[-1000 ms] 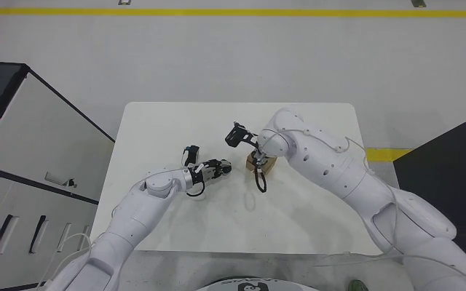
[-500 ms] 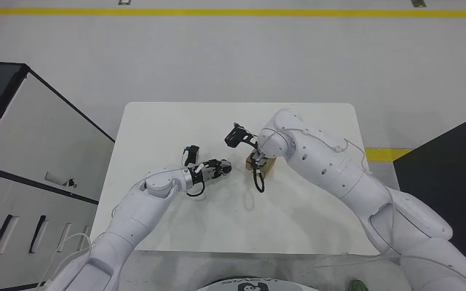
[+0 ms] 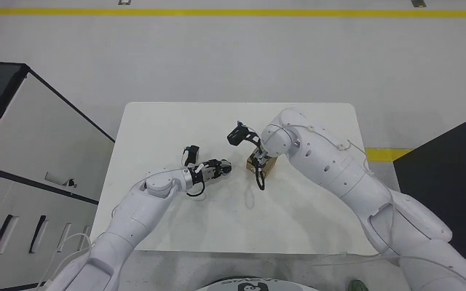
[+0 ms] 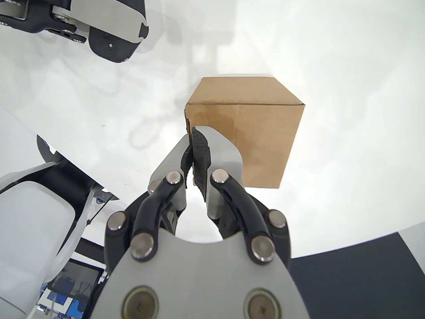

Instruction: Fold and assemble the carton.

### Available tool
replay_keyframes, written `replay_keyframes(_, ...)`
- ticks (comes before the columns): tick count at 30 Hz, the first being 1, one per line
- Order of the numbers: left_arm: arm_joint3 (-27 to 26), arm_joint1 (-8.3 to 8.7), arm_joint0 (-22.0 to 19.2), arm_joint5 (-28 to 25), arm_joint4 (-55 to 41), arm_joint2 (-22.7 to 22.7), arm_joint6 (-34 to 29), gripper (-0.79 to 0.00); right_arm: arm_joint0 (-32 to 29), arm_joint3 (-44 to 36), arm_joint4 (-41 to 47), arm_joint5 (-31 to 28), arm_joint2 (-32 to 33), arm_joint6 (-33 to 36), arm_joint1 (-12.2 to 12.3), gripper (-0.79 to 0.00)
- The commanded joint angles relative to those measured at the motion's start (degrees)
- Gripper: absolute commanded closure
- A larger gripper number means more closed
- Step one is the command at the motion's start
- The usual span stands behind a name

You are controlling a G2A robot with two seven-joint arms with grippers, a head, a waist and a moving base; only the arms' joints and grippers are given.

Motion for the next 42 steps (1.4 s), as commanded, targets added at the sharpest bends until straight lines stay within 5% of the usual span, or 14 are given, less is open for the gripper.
replay_keyframes(1,0.00,0.00,0.00,0.00,0.00,0.00,0.00,0.000,0.03,0.53,0.22,-0.03,0.02,-0.08,-0.12,0.000)
replay_keyframes(42,0.00,0.00,0.00,0.00,0.00,0.00,0.00,0.000,0.24,3.84,2.65,-1.27,1.36,0.39,-1.26,-0.025)
